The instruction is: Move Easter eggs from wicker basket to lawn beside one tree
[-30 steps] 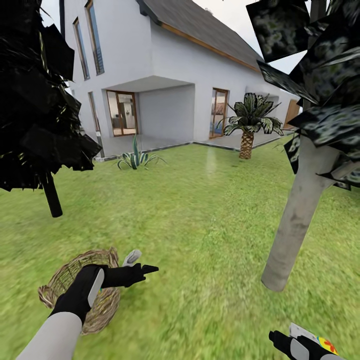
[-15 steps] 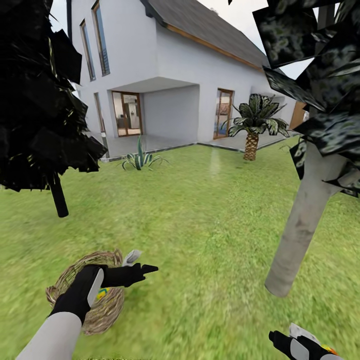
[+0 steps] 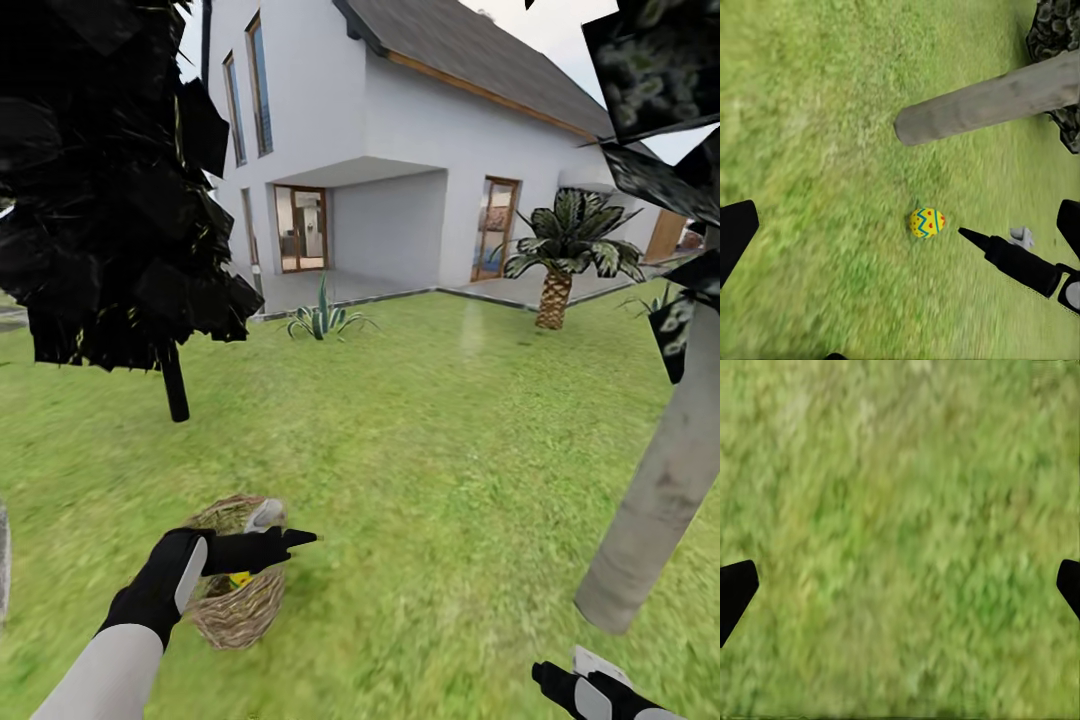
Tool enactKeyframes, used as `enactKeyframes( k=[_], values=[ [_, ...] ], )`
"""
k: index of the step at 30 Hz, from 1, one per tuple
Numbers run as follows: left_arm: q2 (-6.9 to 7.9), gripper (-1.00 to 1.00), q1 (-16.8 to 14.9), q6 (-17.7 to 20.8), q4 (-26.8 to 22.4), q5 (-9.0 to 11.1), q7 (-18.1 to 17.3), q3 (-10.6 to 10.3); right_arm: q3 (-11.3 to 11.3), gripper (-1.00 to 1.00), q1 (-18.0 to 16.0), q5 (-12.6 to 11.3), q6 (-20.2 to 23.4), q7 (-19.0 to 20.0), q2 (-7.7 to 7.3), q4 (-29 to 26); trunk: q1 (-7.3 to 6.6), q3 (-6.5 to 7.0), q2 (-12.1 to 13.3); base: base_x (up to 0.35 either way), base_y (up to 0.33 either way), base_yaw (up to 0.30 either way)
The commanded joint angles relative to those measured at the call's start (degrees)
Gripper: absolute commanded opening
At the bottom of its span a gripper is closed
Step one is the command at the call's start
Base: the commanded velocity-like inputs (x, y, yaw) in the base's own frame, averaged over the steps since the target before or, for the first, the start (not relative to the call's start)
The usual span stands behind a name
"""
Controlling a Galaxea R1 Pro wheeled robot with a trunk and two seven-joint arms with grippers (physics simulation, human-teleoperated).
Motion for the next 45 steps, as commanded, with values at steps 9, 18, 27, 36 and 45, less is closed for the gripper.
enactKeyframes(
  k=[9, 18, 27, 36, 45],
  values=[
    [-0.02, 1.00, 0.0, 0.5, 0.0, 0.1, -0.1, 0.1, 0.4, 1.00, 0.0, -0.4, 0.2, -0.3, 0.45, 0.0, -1.99, 1.56, 3.6, 0.000, 0.000, 0.290],
    [-0.01, 1.00, 0.0, 0.5, 0.0, 0.1, -0.1, 0.1, 0.4, 1.00, 0.1, -0.4, 0.2, -0.2, 0.46, -0.1, -3.97, 3.18, 7.2, 0.000, 0.000, 0.147],
    [-0.01, 1.00, 0.0, 0.5, 0.0, 0.1, -0.1, 0.1, 0.5, 1.00, 0.1, -0.3, -0.1, -0.3, 0.48, -0.1, -5.94, 4.79, 10.8, 0.000, 0.000, 0.006],
    [0.02, 1.00, 0.0, 0.5, 0.0, 0.1, -0.1, 0.1, 0.5, 1.00, 0.1, -0.3, -1.9, -0.3, 0.81, 0.0, -7.92, 6.41, 14.4, 0.000, 0.000, 0.112],
    [0.02, 1.00, 0.0, 0.5, 0.0, 0.1, -0.1, 0.1, 0.5, 1.00, 0.1, -0.3, -2.0, -0.3, 0.98, 0.0, -9.90, 8.03, 18.0, 0.000, 0.000, 0.281]
  ],
)
